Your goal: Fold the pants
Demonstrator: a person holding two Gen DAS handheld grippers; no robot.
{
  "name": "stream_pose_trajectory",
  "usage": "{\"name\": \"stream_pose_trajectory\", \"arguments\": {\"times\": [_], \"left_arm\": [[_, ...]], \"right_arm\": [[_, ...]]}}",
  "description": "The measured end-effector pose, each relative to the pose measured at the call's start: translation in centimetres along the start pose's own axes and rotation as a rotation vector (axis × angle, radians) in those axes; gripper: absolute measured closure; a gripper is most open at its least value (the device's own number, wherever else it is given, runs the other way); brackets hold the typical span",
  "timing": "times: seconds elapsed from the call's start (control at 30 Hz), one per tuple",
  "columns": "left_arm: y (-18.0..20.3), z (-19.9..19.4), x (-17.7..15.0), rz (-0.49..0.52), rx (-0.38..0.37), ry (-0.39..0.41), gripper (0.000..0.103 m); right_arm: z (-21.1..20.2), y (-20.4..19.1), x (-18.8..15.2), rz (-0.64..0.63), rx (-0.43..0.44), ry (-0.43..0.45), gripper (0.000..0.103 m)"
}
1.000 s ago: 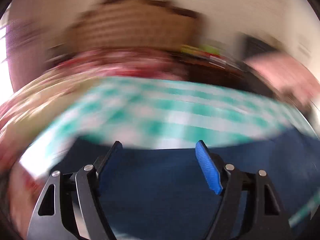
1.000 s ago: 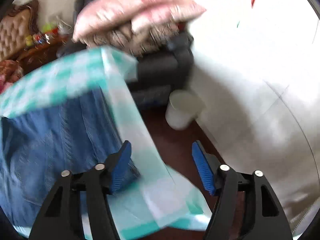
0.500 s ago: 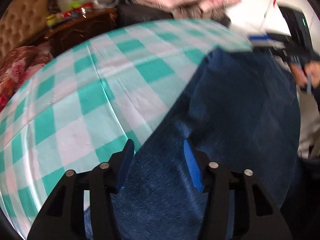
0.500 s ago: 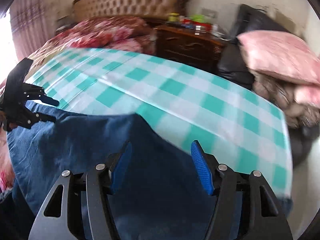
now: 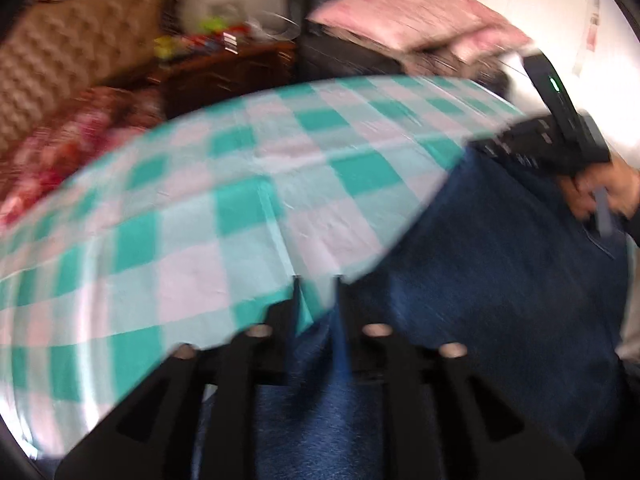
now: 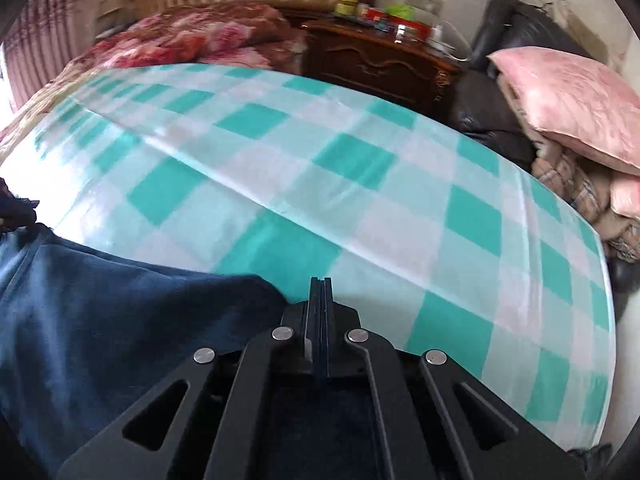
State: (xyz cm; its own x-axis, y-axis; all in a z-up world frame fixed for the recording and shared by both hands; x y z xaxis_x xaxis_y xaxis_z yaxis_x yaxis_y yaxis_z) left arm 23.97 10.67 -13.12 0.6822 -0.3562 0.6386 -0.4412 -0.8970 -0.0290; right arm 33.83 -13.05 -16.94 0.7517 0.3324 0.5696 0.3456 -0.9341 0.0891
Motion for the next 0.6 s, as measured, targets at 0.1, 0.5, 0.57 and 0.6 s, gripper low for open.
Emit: {"name": "stream_pose_trajectory", "arguments": {"times": [0.1, 0.5, 0.57, 0.6], "left_arm": [[2.2, -1.2, 1.6, -0.01, -0.044, 0.064, 0.072], [3.9, 3.6, 5.2, -0.041, 0.009, 0.084, 0.091], [7.3, 3.2, 6.5, 0.054, -0.054, 0.119, 0.079], [9.5, 3.4, 7.0, 0.115, -0.086, 0.125, 0.074]], "right_arm": [[-2.1, 2.2, 0.4, 0.12, -0.028, 0.075, 0.103], [-10.9, 9.5, -7.3, 0.153, -0.14, 0.075, 0.087], [-10.5, 11.7, -9.0, 0.177, -0.182, 0.035, 0.088], [-9.9, 13.0, -9.6, 0.198, -0.198, 0.013, 0.09]]}}
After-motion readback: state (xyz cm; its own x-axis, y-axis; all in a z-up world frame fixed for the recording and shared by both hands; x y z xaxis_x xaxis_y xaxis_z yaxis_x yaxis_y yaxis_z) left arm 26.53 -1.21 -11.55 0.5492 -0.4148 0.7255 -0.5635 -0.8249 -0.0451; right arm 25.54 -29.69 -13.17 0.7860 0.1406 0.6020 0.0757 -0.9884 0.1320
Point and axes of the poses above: each gripper's, at about its wrist camera, not at the fingertips, and z roughly the way its jaws point, y to its right, x to its top, the point moved 5 cm from there along z, roughly the way its jaws point, and after that the axes turned 4 degrees about z, right-handed, at the moved point
